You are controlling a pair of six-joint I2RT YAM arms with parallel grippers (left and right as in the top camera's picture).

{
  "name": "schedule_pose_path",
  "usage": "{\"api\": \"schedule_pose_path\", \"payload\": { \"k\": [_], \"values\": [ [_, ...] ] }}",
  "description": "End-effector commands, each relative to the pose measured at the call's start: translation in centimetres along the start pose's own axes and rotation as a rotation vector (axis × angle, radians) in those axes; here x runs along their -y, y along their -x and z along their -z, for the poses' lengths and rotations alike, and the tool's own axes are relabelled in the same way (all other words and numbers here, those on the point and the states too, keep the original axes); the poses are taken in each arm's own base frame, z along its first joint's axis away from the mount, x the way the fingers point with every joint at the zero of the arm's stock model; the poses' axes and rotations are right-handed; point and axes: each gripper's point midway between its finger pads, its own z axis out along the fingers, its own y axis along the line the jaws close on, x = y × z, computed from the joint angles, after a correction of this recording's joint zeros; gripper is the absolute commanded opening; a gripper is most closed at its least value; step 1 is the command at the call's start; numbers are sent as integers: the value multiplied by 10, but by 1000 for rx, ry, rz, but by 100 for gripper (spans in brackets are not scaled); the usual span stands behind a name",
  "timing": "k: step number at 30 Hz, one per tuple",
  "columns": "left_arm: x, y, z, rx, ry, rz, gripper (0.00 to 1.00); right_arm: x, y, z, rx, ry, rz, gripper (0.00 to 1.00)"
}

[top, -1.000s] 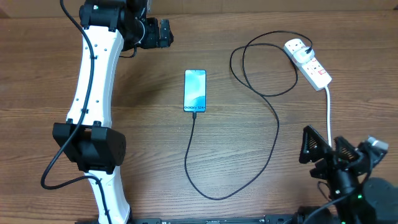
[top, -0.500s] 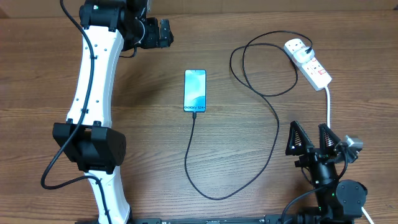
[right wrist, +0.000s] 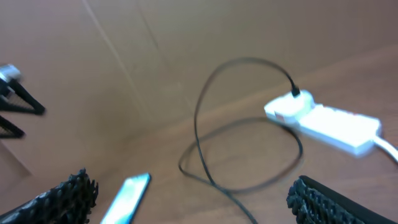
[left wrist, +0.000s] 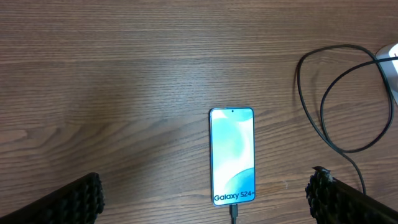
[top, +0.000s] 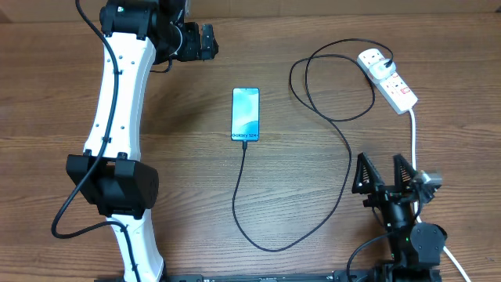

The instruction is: Plug charger to phone and switch on socket

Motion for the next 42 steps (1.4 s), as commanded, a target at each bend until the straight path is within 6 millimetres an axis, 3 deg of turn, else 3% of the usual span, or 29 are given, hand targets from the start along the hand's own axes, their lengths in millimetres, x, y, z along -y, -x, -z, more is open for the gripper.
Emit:
{"api": "schedule_pose_path", "payload": {
  "k": [1,6,33,35,42],
  "values": [
    [2,-1,-2,-6,1,1,100,-2,-3,0,-3,14,62,100],
    [2,-2,-2,-6,1,1,100,-1,-5,0,-9,10,154,100],
    [2,-2,-2,-7,3,-1,100,-1,-5,0,-8,10,154,100],
    [-3,-8,-2,-33,29,-15,100,-1,-5,0,-8,10,154,100],
    [-27,-29,32,-60,188,-17,100,-1,-5,0,-8,10,154,100]
  ]
}}
